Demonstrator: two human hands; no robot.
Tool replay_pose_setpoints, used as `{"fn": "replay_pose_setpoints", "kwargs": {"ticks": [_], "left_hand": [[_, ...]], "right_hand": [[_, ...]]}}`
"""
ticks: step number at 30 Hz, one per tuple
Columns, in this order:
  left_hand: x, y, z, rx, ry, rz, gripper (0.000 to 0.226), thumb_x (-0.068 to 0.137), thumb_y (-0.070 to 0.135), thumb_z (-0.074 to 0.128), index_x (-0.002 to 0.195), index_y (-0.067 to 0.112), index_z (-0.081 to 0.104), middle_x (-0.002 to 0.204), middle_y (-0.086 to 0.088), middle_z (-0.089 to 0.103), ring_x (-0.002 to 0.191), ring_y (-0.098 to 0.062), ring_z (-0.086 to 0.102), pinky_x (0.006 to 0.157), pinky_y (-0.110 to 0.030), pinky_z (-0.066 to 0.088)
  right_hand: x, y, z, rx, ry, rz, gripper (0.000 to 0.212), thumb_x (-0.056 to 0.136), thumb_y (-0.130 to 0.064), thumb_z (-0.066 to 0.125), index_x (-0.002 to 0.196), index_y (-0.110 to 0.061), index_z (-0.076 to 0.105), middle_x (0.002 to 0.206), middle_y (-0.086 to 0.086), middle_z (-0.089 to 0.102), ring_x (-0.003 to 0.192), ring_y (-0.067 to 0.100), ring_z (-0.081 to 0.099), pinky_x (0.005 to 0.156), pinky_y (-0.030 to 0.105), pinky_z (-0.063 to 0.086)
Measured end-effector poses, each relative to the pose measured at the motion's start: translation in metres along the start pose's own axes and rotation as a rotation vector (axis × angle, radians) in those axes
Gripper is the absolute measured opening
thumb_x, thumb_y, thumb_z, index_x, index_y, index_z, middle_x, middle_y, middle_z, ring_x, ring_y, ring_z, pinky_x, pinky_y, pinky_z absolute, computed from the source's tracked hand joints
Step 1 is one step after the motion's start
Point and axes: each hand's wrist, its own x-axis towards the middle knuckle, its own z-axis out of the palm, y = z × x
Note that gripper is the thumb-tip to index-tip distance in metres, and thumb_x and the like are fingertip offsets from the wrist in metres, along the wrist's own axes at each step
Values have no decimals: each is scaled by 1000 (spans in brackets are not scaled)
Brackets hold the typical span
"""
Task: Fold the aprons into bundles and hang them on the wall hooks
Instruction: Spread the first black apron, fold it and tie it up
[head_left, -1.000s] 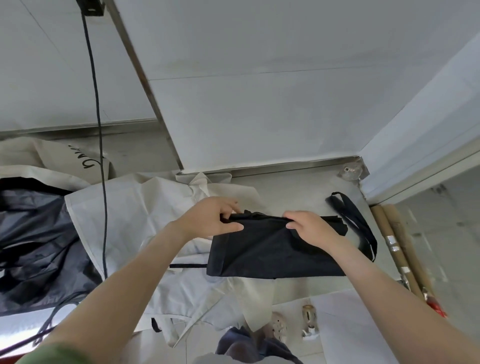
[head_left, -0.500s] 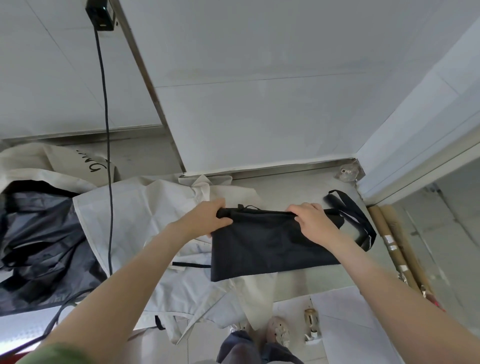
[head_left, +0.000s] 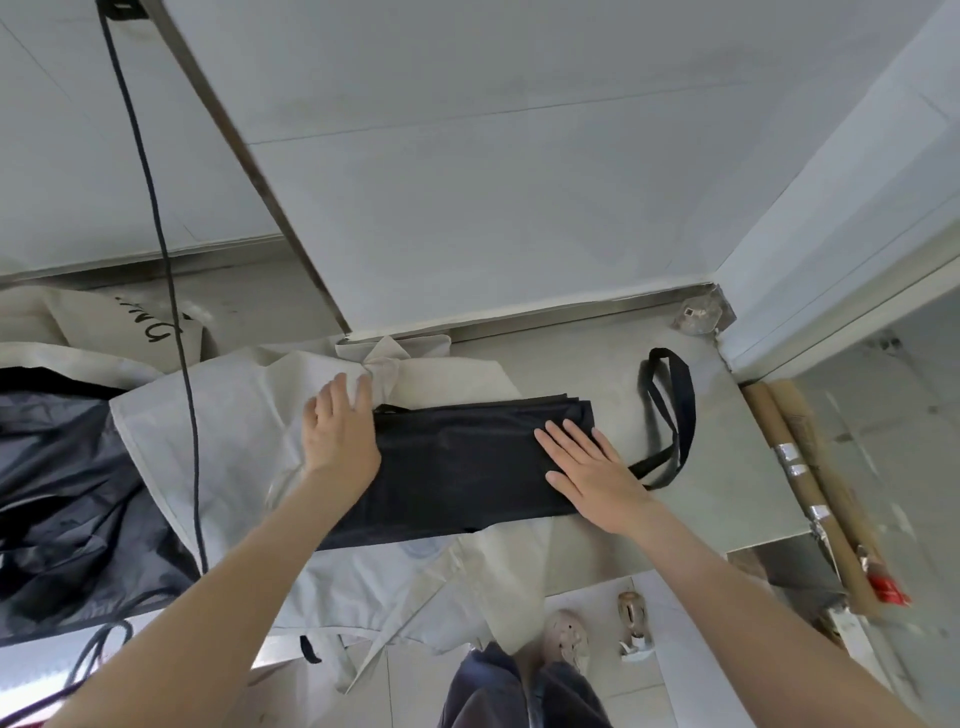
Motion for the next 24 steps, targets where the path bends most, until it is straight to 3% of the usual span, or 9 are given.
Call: {"fn": "replay_pose_setpoints", "kwargs": {"ticks": [4,8,11,14,16,18,20,22,24], "left_hand": [[-9,68,5,-114,-109,392,66,97,40,44,153,20,14,159,-15,2,147,-31,3,118,-46,5],[-13,108,22,-42,-370,584,78,95,60,35,152,29,-10,158,-10,-19,146,-27,-17,116,-46,-10],[-6,113,30,30,-512,564,86,93,63,36,150,27,-17,157,-8,-23,145,-26,-20,116,-46,-11],[-1,120,24,-57,-448,524,92,88,64,46,153,21,-4,160,-8,-3,147,-27,-1,119,-47,-1],[4,130,19,-152,-313,464,85,86,64,50,150,20,14,153,-6,23,140,-26,23,116,-45,13],[12,140,14,-198,-230,401,69,88,59,50,143,21,31,143,-4,38,132,-25,35,111,-42,22],[22,150,12,-227,-252,368,52,91,53,51,132,21,45,134,-3,45,126,-24,40,108,-40,26],[29,153,13,-241,-266,358,33,94,43,51,118,20,53,126,-3,48,119,-24,42,103,-38,29],[31,153,17,-205,-257,364,20,97,33,49,110,19,55,121,-3,50,113,-23,43,97,-36,30]], "right_hand": [[-9,7,-3,29,43,58,71,86,-59,-20,149,-27,-15,161,-8,-2,148,9,-6,117,32,-10],[-38,38,-3,-22,97,180,88,85,-66,-19,153,-23,18,157,-6,25,146,15,18,116,47,-3],[-66,65,-1,-62,67,191,69,89,-65,22,143,-26,41,146,-8,44,134,17,40,116,51,12],[-79,79,1,-113,223,186,37,79,-38,68,111,-20,61,102,-4,64,96,21,60,104,42,23],[-79,81,-1,-137,293,198,27,68,-19,80,89,-18,64,81,-4,63,79,21,60,94,39,28],[-77,77,-4,-129,308,220,24,65,-14,81,80,-17,62,74,-4,61,75,21,60,92,39,28],[-75,76,-7,-110,321,247,17,71,-13,74,82,-15,61,77,-2,62,80,22,61,103,42,23],[-74,71,-20,-70,232,322,9,85,-16,58,93,-14,56,85,-1,60,94,20,58,116,42,7],[-75,69,-32,-70,145,411,9,92,-19,48,100,-15,47,86,-1,55,105,20,52,117,38,-6]]}}
